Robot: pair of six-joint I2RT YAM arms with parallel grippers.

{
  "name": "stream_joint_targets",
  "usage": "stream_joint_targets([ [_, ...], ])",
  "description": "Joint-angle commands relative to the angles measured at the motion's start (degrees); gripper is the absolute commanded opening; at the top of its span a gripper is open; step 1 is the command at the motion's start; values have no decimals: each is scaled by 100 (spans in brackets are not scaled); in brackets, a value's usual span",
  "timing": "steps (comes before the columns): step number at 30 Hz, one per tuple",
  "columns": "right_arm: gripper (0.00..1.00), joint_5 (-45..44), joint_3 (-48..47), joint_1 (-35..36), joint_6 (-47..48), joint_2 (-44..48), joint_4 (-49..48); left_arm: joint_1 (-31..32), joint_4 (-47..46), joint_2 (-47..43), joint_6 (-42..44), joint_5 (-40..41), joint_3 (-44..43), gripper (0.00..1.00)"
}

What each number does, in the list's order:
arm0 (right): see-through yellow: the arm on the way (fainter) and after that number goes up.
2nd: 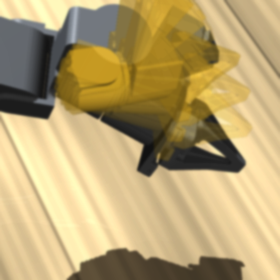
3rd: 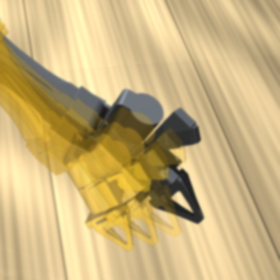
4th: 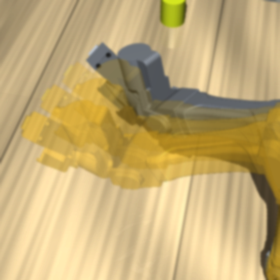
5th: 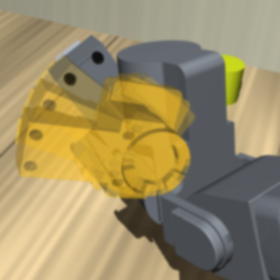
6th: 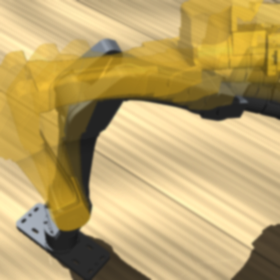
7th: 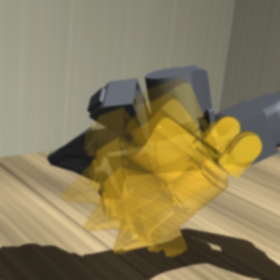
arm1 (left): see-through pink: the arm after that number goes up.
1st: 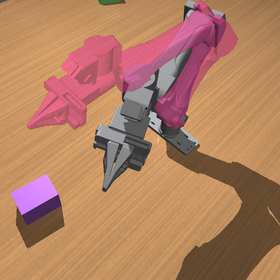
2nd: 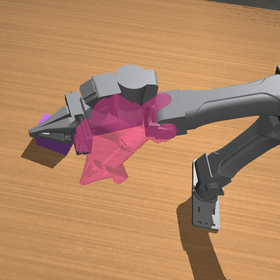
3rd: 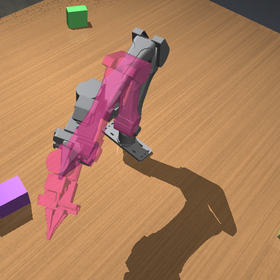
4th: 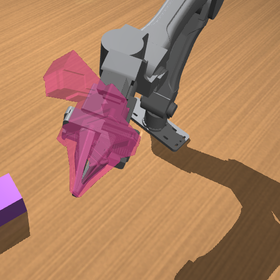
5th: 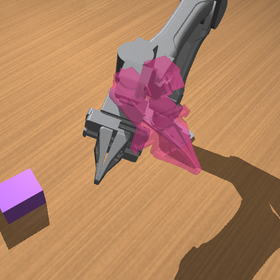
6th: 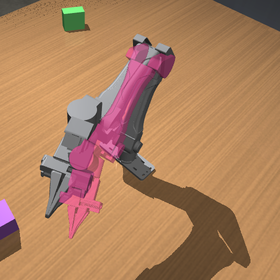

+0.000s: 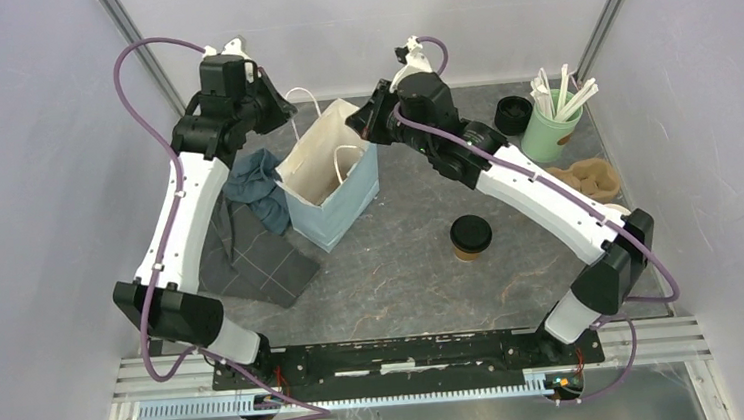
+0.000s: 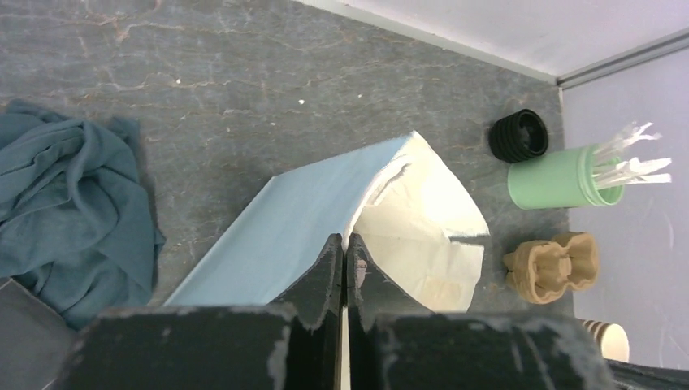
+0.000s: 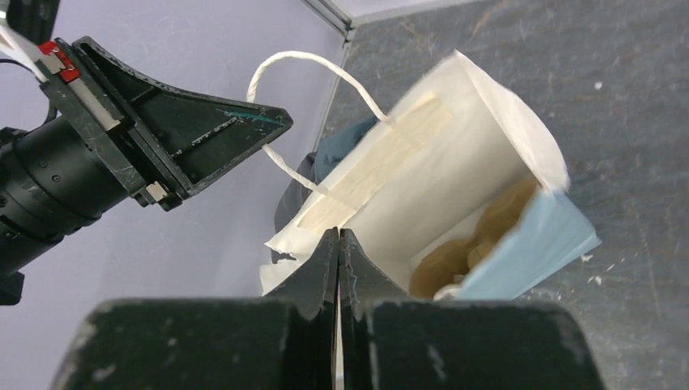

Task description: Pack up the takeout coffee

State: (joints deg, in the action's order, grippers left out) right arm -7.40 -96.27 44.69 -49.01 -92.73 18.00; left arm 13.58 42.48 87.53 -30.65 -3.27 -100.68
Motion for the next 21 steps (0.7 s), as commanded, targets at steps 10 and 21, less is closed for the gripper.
stream_joint_targets([
  [10, 61, 973, 646, -83, 1958, 1532, 464, -22, -1490, -839, -1657, -1279, 260, 2],
  [21, 98, 554, 1110, -479, 1034, 1990, 1616, -22, -3565, -1295, -3996, -1871, 2580, 2],
])
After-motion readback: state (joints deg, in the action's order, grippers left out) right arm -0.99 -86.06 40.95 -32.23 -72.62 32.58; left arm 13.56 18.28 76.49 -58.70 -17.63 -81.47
